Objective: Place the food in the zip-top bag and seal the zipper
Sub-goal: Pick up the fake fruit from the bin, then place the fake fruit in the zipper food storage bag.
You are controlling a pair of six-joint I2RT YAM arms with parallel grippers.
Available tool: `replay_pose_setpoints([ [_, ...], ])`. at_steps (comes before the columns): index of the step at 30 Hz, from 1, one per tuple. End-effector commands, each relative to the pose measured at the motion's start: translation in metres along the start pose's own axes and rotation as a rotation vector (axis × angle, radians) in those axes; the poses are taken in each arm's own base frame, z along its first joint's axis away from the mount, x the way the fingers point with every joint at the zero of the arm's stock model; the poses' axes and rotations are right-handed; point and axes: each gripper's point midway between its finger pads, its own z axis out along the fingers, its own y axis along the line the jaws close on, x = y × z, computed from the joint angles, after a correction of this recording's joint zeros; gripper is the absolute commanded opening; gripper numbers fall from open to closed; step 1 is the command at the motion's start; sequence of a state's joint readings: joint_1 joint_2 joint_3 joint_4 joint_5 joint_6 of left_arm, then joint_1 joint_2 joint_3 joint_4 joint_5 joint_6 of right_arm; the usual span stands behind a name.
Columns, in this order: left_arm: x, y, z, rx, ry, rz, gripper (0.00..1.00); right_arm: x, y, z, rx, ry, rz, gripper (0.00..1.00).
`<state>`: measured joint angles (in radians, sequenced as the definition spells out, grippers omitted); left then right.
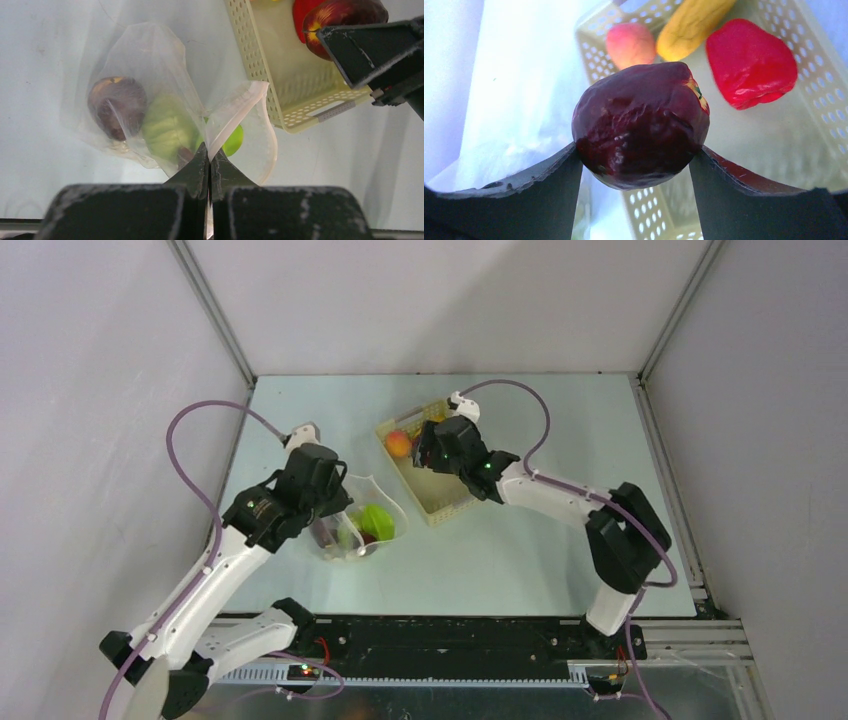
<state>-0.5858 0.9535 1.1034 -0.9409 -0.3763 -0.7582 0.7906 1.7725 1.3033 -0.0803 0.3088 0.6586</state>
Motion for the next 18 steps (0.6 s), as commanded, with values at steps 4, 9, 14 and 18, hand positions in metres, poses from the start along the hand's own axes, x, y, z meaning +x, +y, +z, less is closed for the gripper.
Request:
replay_pose_setpoints([
  [4,-0.010,-0.027,-0.011,0.143,-0.009,-0.001,0.00,-0.006,0.060,-0.067,-0.435,-0.017,-0.252,0.32],
  [9,-0.003,-0.020,-0.006,0.104,0.017,0.015,0.00,0.008,0.079,-0.128,-0.700,0.003,-0.411,0.31],
  [14,-0.005,-0.023,-0.007,0.121,0.009,0.010,0.00,0.035,0.096,-0.177,-0.865,-0.020,-0.611,0.32],
  [18,-0.005,-0.024,-0.007,0.125,0.008,0.010,0.00,0.062,0.103,-0.194,-0.928,0.006,-0.736,0.33],
])
